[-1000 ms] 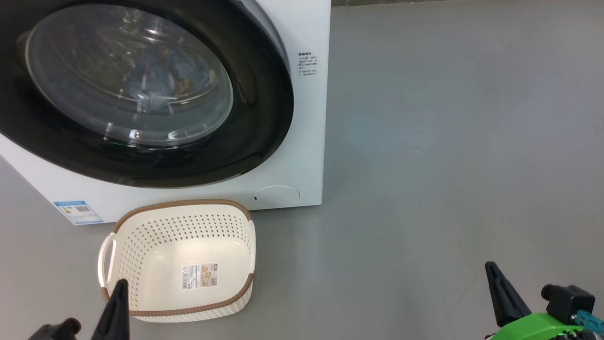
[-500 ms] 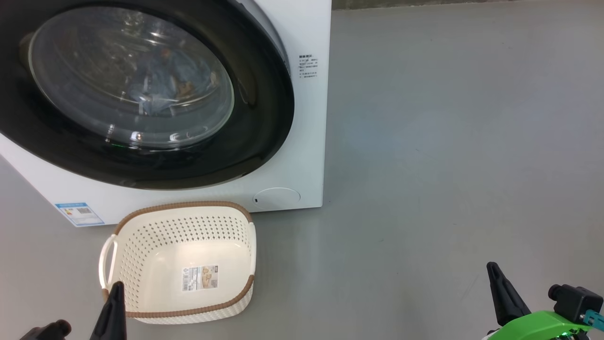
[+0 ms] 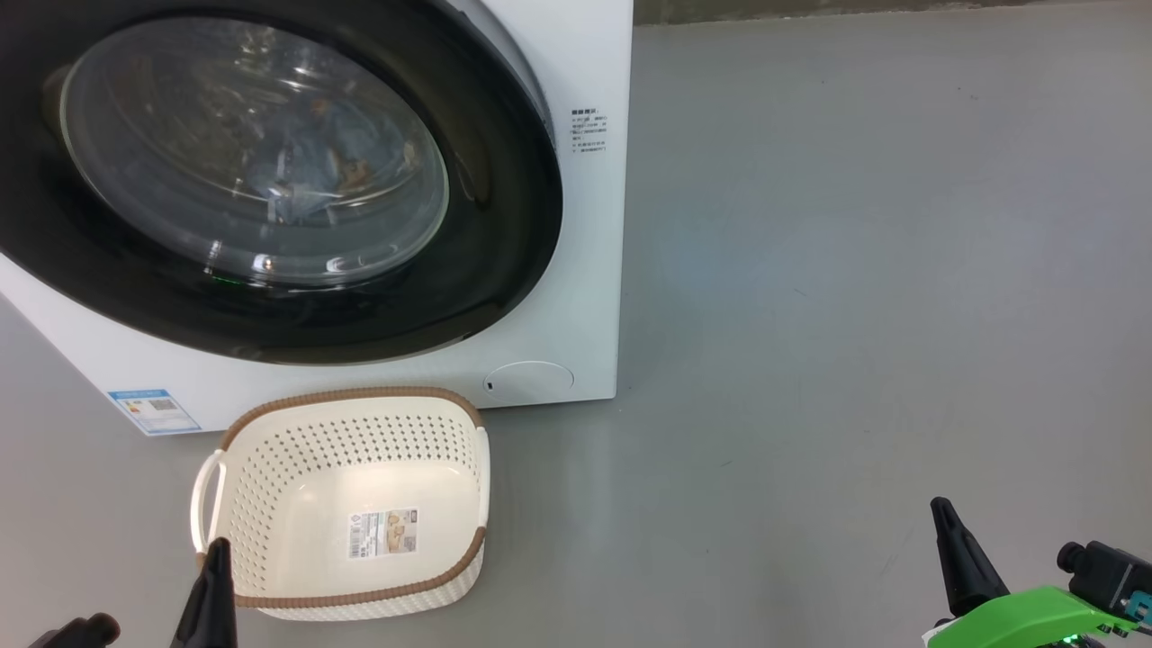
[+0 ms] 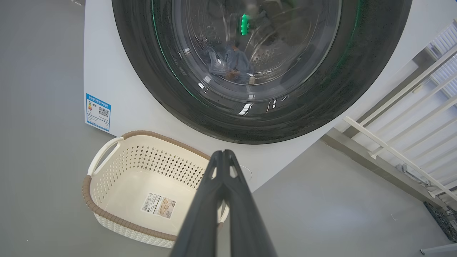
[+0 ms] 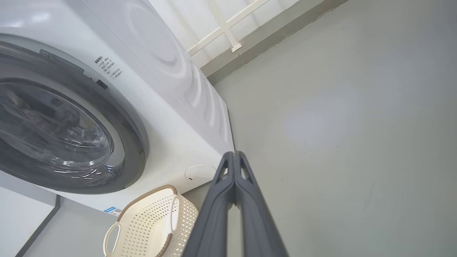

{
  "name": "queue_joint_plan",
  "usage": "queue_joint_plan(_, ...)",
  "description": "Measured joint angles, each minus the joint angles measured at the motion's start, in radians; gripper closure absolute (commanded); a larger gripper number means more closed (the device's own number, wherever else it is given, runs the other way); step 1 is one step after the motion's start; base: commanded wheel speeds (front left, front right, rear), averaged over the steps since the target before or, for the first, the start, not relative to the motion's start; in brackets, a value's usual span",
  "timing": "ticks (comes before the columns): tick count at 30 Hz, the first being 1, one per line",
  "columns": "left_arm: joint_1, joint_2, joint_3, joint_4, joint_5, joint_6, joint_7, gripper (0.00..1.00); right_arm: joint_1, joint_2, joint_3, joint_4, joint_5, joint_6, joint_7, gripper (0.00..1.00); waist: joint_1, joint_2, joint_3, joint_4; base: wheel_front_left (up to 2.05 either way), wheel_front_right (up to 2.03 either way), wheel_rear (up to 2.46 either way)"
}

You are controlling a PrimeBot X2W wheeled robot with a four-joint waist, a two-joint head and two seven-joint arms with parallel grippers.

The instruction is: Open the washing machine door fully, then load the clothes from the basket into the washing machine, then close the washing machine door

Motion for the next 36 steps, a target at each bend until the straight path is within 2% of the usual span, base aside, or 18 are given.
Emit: queue_joint_plan(36,-0.009,-0.045,0.049,-0.018,-0.318,0.000,0.106,1.00,-0.002,0.038,-0.046,-0.042,0.332,0.000,0.102,1.00,-0.0001,0.0000,-0.018,0.003,0.00,0.00,0.00)
